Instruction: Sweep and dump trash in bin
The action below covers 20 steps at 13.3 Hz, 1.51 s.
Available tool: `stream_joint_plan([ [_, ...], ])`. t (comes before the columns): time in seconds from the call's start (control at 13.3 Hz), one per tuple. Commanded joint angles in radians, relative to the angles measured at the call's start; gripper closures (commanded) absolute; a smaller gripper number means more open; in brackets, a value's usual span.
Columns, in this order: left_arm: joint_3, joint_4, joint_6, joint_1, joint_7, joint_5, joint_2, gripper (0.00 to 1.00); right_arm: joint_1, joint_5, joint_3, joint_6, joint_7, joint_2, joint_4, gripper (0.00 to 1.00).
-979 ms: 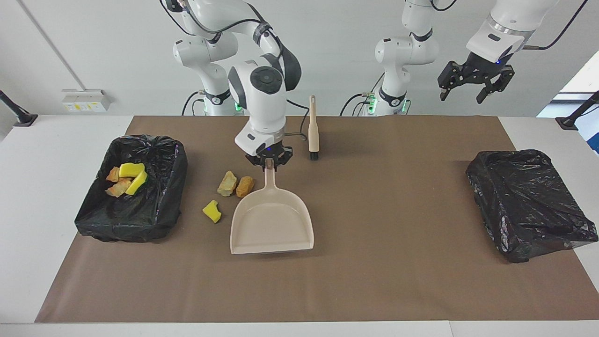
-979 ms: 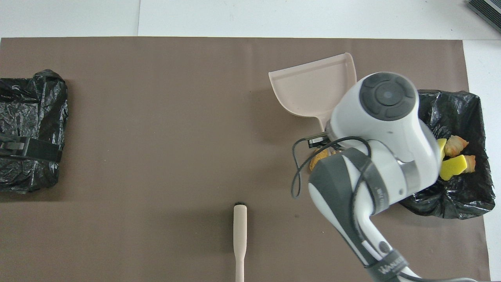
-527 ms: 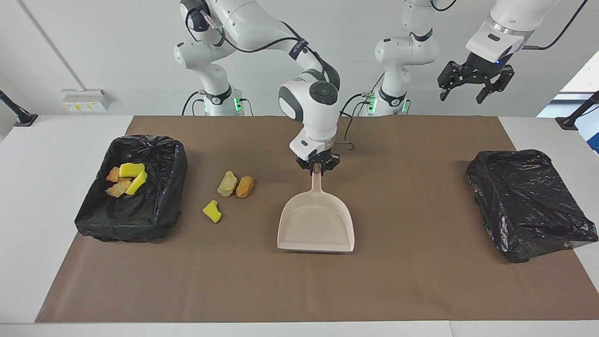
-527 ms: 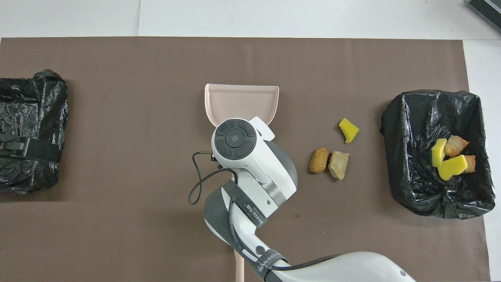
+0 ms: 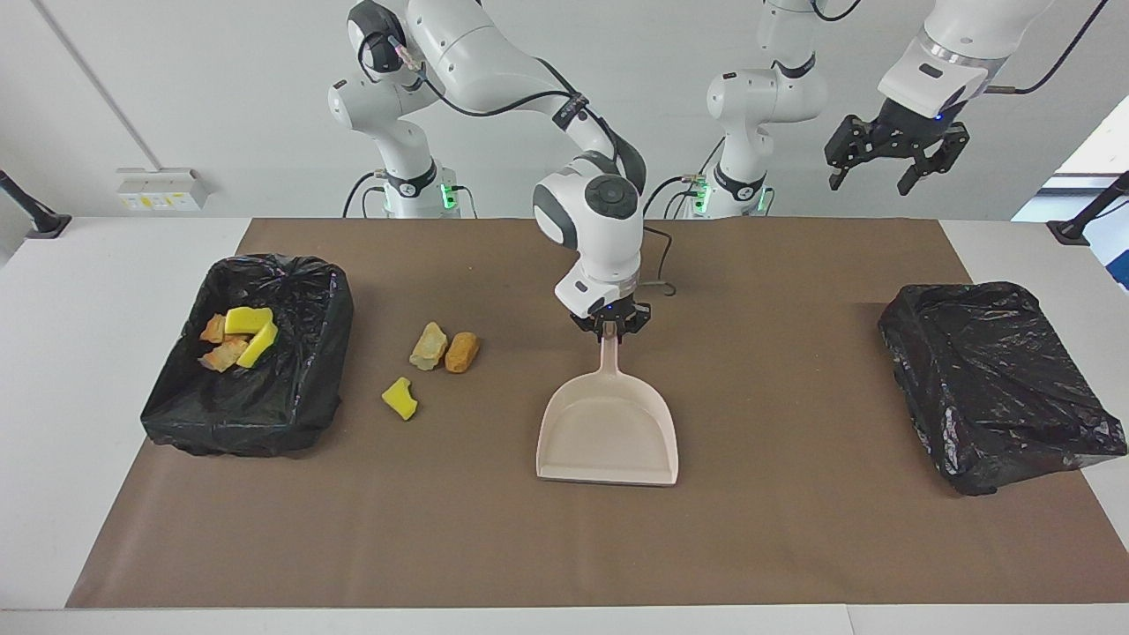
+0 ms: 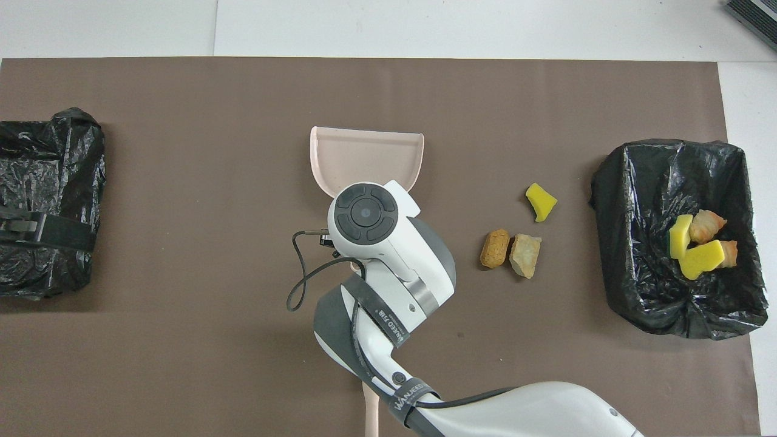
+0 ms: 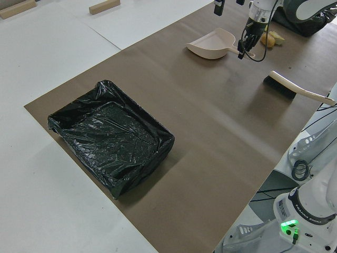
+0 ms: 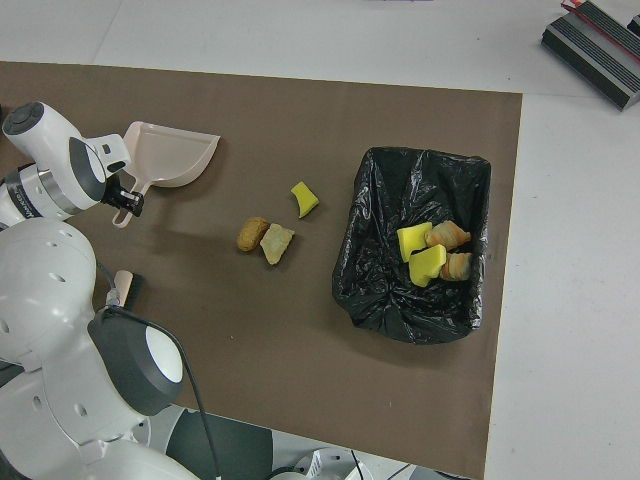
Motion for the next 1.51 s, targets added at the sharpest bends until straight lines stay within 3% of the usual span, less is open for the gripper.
stream_joint_plan([
  [0.0,-0.008,0.016,-0.021,0.014,0.008,-0.005,0.003,0.00,-0.003,0.021,0.001,0.006,-0.066,0.007,0.008,0.13],
  [0.08,-0.008,0.016,-0.021,0.014,0.008,-0.005,0.003,0.00,-0.002,0.012,0.001,0.002,-0.081,0.004,0.008,0.00],
  [0.45,-0.008,0.016,-0.021,0.014,0.008,-0.005,0.003,0.00,-0.058,0.010,-0.011,-0.118,-0.085,-0.077,0.008,0.00],
  [0.6,-0.008,0.016,-0.021,0.014,0.008,-0.005,0.003,0.00,-0.083,0.018,-0.011,-0.197,-0.097,-0.154,0.002,0.00],
  [0.9,-0.009,0.016,-0.021,0.011,0.006,-0.005,0.003,0.00,-0.094,0.037,-0.009,-0.496,-0.082,-0.388,-0.093,0.00],
  [1.05,-0.009,0.016,-0.021,0.014,0.006,-0.005,0.003,0.00,-0.065,0.121,0.000,-0.508,-0.072,-0.486,-0.242,0.00],
  [1.21,-0.008,0.016,-0.022,0.016,0.006,-0.005,0.003,0.00,-0.017,0.160,0.001,-0.434,-0.036,-0.617,-0.445,0.00],
  [1.43,-0.009,0.014,-0.027,0.010,0.001,-0.005,0.001,0.00,0.043,0.272,0.001,-0.306,0.004,-0.763,-0.669,0.00],
])
